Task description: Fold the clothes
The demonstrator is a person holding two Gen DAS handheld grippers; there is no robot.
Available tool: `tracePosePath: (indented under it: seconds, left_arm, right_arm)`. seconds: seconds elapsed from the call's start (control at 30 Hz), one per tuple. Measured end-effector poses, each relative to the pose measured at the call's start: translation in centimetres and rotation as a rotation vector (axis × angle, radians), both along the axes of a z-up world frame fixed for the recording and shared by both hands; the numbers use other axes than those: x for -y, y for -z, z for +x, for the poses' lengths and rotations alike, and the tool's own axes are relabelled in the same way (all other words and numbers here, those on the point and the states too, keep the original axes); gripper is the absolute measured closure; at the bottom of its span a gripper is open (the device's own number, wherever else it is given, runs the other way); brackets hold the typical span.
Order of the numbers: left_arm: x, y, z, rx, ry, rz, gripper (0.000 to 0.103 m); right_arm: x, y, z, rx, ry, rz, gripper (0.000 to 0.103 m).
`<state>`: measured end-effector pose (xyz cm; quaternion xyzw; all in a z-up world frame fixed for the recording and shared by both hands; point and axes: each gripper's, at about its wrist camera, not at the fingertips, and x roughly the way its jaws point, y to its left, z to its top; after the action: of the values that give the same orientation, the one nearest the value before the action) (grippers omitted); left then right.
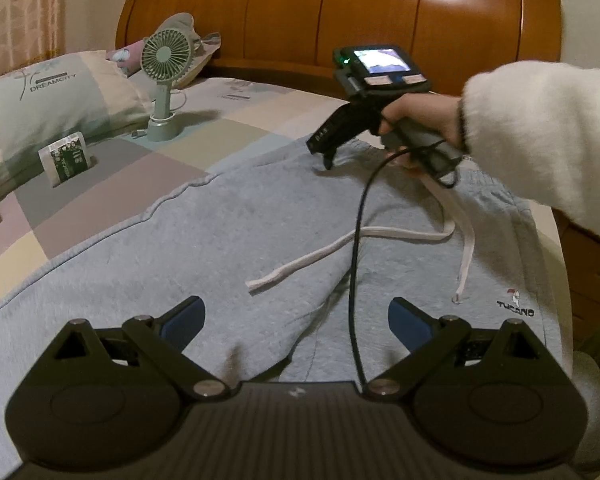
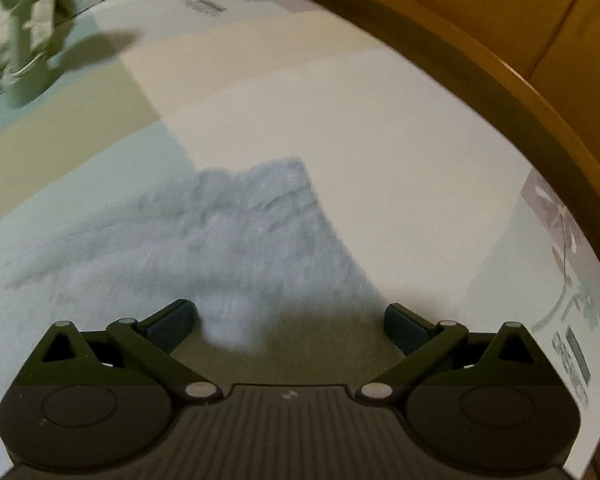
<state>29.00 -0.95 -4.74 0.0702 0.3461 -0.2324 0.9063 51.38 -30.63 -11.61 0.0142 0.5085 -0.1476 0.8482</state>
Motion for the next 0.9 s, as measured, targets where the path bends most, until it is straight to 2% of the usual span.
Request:
tracePosePath:
  seconds: [0.1,0.33,0.43,0.6,0.77,0.9]
  left_arm:
    - [0.0,0.1,0.0,0.001,0.005,-0.008,0.005]
    - [0.3,0.1,-0.4,0.001,0.016,-0.007,0.005]
    - [0.2,-0.3,-0.7,0.014,0.019,-0.014,0.005]
    - [0.1,-0.8,-0.9,0.026,0.02,-0.019,0.005]
    - [0.2,-0.7,-0.6,0.023,0.019,-0.007,0.005]
    - [0.1,-0.5,-0.3,0.01,0.017,-0.01,0.005]
  right_arm:
    - [1.5,0.4,1.4,0.035,0.043,0.058,0.0]
    - [1.7,0.0,1.6,0.054,0.01,0.028,0.0]
    - [0.8,-0.9,0.8,0.061,0.022,0.027,0.0]
    - [-2.6,-2.3,-0.9,0.045,-0.071,0.085,0.0]
    - [-6.3,-0.9,-0.7,-0.004,-0.167,0.063,0.0]
    - [-5.3,0.5,0.7,0.028,-0.103,0.081,0.0]
